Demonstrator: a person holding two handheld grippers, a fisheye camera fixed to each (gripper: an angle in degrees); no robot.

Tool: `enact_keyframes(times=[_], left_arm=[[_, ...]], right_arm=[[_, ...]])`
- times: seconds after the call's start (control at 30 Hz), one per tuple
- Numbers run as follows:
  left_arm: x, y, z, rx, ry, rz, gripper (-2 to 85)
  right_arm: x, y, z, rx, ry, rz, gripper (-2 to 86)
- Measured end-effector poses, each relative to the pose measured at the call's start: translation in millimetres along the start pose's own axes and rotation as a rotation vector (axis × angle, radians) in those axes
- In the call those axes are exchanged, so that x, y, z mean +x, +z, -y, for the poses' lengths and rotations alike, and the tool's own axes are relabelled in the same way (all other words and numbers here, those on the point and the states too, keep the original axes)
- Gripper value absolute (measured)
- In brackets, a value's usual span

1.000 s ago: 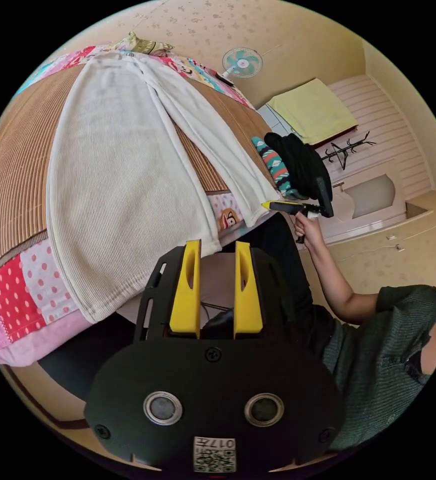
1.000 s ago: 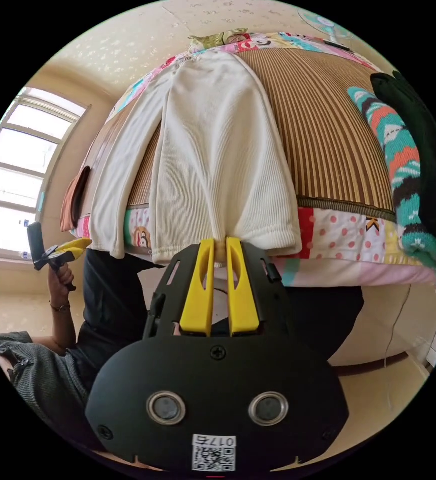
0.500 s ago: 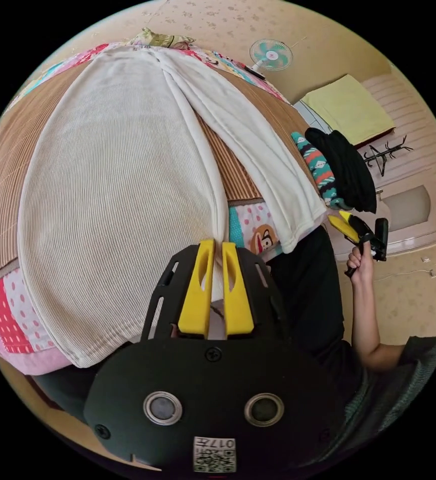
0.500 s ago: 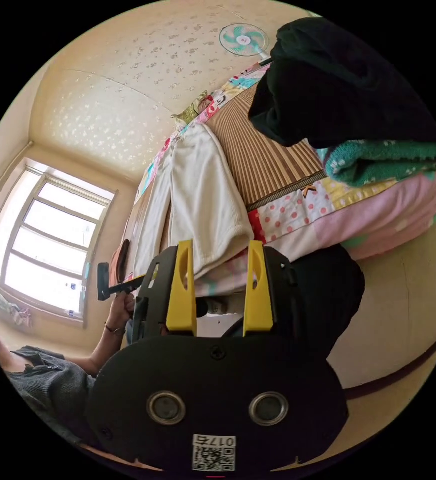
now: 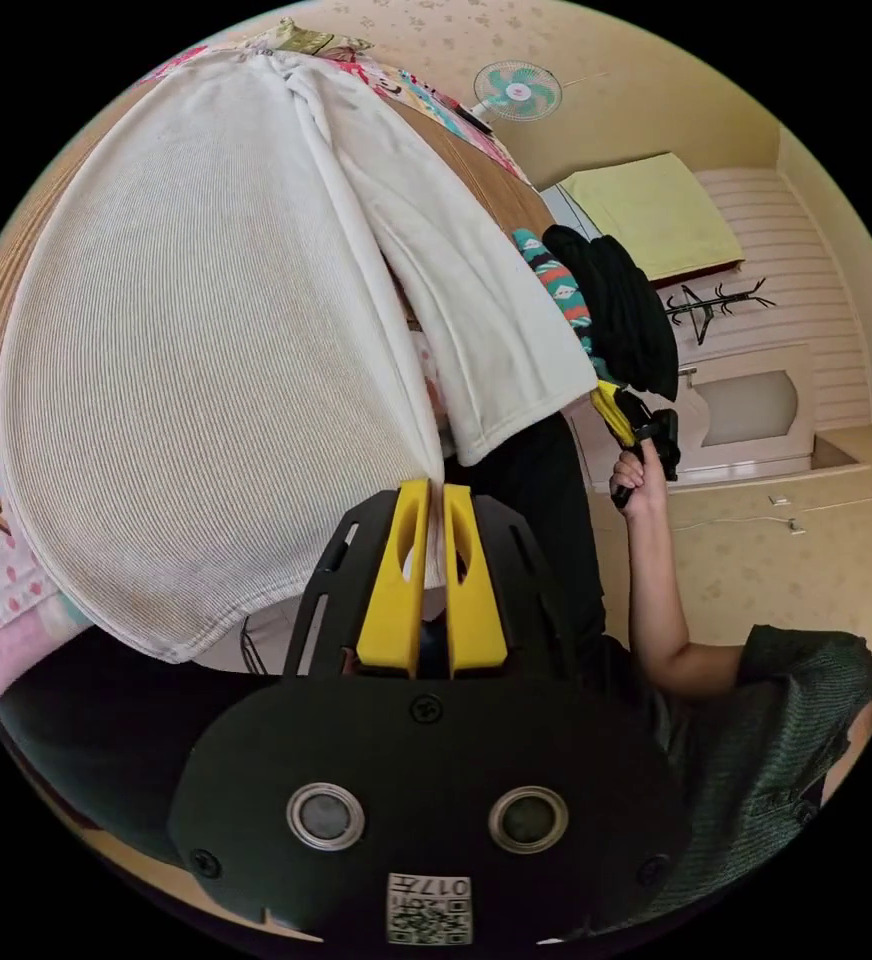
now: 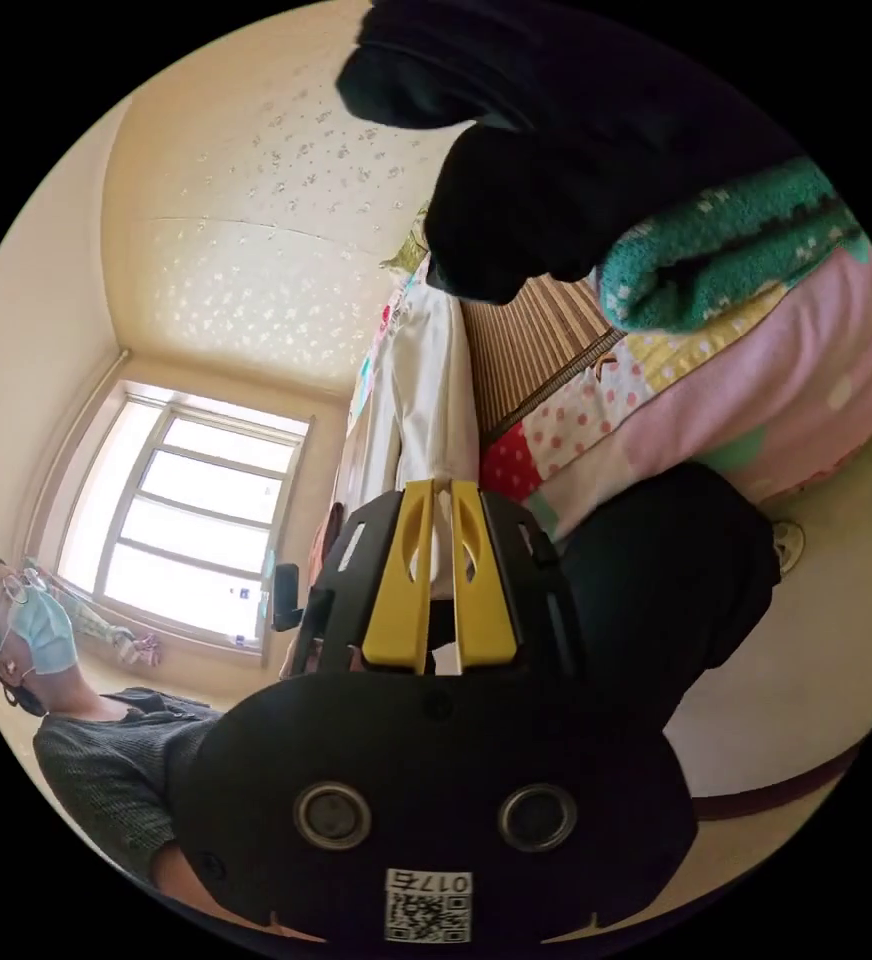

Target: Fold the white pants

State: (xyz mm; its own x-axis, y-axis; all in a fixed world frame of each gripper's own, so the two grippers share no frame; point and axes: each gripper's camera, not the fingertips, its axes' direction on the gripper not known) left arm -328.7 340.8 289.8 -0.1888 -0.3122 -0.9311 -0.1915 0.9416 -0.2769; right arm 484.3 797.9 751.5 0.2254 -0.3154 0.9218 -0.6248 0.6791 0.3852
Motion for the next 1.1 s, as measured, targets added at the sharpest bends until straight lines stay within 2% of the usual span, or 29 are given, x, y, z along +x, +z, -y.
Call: enact_keyframes(times=[0.1,0.17,0.23,0.3,0.37,0.53,0.67,0.87,0.93,0.97,1.03,1.1], left_arm=[[20.4,8.8,-9.2,-0.091,0.093,-0.041,4.3],[23.1,6.8,-14.5,-0.117,0.110,-0.066,6.3],[17.2,-15.4,-22.6,-0.039,0.103,-0.114,9.4],[9.7,-38.4,-25.1,0.051,0.083,-0.149,10.4],[2.5,-56.6,-20.2,0.113,0.077,-0.206,11.5],[4.1,-74.6,5.5,0.097,0.147,-0.295,12.5],[5.6,-72.8,-4.6,0.076,0.171,-0.304,12.4],[-32.3,-50.2,-25.7,-0.012,0.076,-0.356,12.5],[-47.8,-50.3,-26.8,-0.009,0.041,-0.402,12.4],[-50.2,-52.5,-26.9,0.004,0.033,-0.405,12.4],[-52.2,-66.1,-24.0,0.057,0.034,-0.401,12.4],[-49.7,-74.5,-16.9,0.074,0.046,-0.411,13.2]], right_arm=[[-36.2,-48.8,-18.0,0.161,-0.047,-0.239,2.2],[-57.4,-68.4,-23.1,0.230,-0.100,-0.256,1.8],[-77.0,-69.4,-18.6,0.192,-0.184,-0.184,1.3],[-105.2,-46.9,-8.3,0.054,-0.344,0.084,1.2],[-124.0,-16.6,-2.2,-0.066,-0.411,0.177,1.4],[-116.6,31.7,14.5,-0.057,-0.311,-0.213,5.1],[-60.9,26.7,27.5,0.061,-0.079,-0.535,12.9],[-3.8,28.4,14.8,0.064,0.036,-0.784,13.8],[19.5,35.5,18.8,-0.020,0.084,-0.679,7.9],[21.8,35.3,18.6,-0.031,0.059,-0.525,6.1],[-0.7,31.0,13.3,0.011,-0.041,-0.400,4.4],[-46.8,42.0,7.9,-0.042,-0.179,-0.158,3.4]])
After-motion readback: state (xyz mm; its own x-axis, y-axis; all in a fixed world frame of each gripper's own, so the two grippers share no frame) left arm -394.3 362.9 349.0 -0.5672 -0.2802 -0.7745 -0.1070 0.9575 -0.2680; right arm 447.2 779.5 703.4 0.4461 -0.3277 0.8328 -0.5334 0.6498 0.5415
